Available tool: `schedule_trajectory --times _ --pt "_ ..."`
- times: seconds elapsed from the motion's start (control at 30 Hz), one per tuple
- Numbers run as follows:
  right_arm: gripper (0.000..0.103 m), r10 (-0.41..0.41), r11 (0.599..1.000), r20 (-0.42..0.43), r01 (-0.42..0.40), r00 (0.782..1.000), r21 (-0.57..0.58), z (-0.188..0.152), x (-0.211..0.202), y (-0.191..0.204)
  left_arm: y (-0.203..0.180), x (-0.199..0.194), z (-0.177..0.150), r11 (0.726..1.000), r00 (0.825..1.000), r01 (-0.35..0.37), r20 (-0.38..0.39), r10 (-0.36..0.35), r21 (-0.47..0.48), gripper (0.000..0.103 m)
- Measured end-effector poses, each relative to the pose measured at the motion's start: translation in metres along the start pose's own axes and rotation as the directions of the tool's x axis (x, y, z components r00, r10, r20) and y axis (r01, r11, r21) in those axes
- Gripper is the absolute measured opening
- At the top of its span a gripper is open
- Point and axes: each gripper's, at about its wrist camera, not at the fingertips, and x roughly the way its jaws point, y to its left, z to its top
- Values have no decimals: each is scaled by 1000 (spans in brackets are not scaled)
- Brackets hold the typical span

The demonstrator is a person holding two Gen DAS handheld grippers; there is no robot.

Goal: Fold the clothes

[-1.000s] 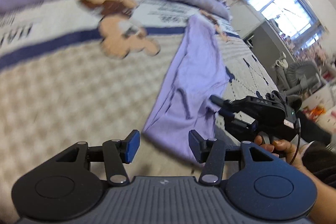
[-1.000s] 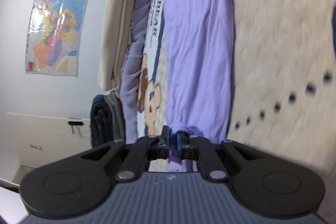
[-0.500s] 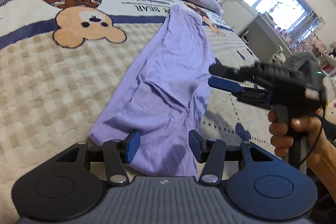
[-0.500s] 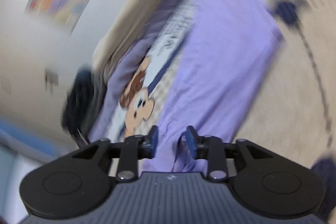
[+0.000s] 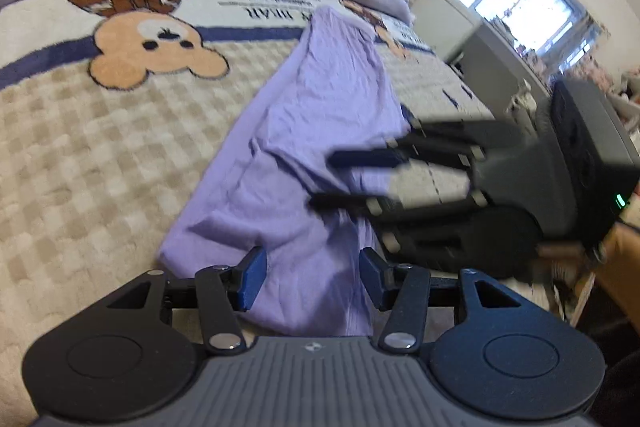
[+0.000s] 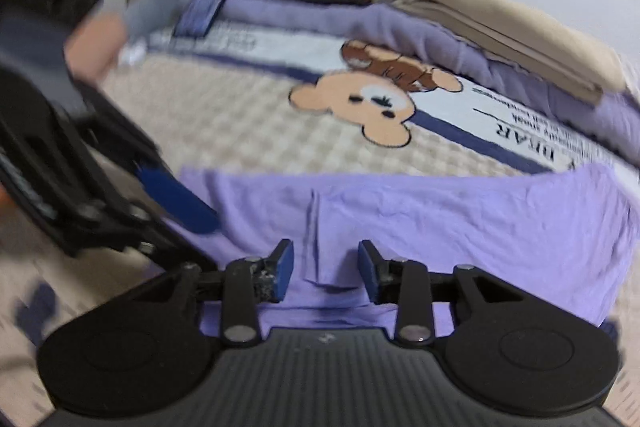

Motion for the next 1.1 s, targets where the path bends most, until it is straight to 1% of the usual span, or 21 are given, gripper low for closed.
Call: schedule_trajectory --times 0.03,0.1,0.17,0.27,0.3,0.33,0.37,0.4,0.43,0.47,0.5,0.53,0.6,0.63,0.73,0.77,0.83,0.93,1.1 --pt "34 -22 999 -5 22 1000 -23 5 6 -6 0 1 0 1000 1000 2 0 -3 3 56" --pt "34 -56 998 -3 56 998 -29 11 11 -15 0 1 -1 1000 1000 5 2 -5 -4 56" --pt "34 -95 995 22 94 995 15 21 11 -34 3 1 -1 1000 1000 13 3 -13 -17 56" --pt "35 -62 987 47 54 997 154 30 8 -66 6 1 0 999 1000 26 5 -26 -43 56" --pt "37 -36 977 45 25 998 211 29 7 -77 7 0 0 998 1000 30 5 -29 -49 56" --pt "37 14 959 42 -25 999 282 24 5 -90 8 0 1 998 1000 31 5 -31 -52 56" --pt "37 84 927 48 -96 995 362 17 4 -102 9 0 1 998 999 33 5 -33 -57 56" --pt "37 125 902 53 -136 991 409 12 4 -109 9 0 1 998 999 35 4 -35 -59 56" --pt "37 183 847 64 -191 981 496 0 3 -121 9 0 1 997 999 36 5 -36 -61 56" --pt "37 208 815 72 -214 975 539 -6 3 -126 9 0 1 997 999 37 5 -37 -64 57" --pt "38 226 770 86 -231 970 595 -15 2 -132 9 0 1 997 999 38 5 -38 -66 57" --pt "39 255 681 125 -270 959 681 -32 0 -140 10 0 2 997 999 40 5 -40 -69 57" --pt "39 280 561 182 -314 943 766 -54 -2 -146 10 0 2 996 999 43 6 -43 -76 57" --pt "39 275 510 202 -320 940 799 -66 -4 -148 10 0 2 996 999 45 7 -44 -79 57" --pt "39 267 409 232 -328 935 851 -91 -5 -148 11 0 2 995 999 48 9 -48 -87 58" --pt "39 269 374 249 -339 930 863 -98 -5 -147 12 0 2 995 999 50 10 -49 -88 58" --pt "39 274 326 278 -361 921 874 -106 -3 -146 12 0 1 994 999 52 12 -51 -92 58" --pt "39 276 270 311 -383 910 883 -113 3 -144 13 1 1 994 999 54 13 -53 -95 58" --pt "39 271 220 347 -409 898 886 -116 11 -140 13 1 2 994 998 55 12 -54 -95 58"
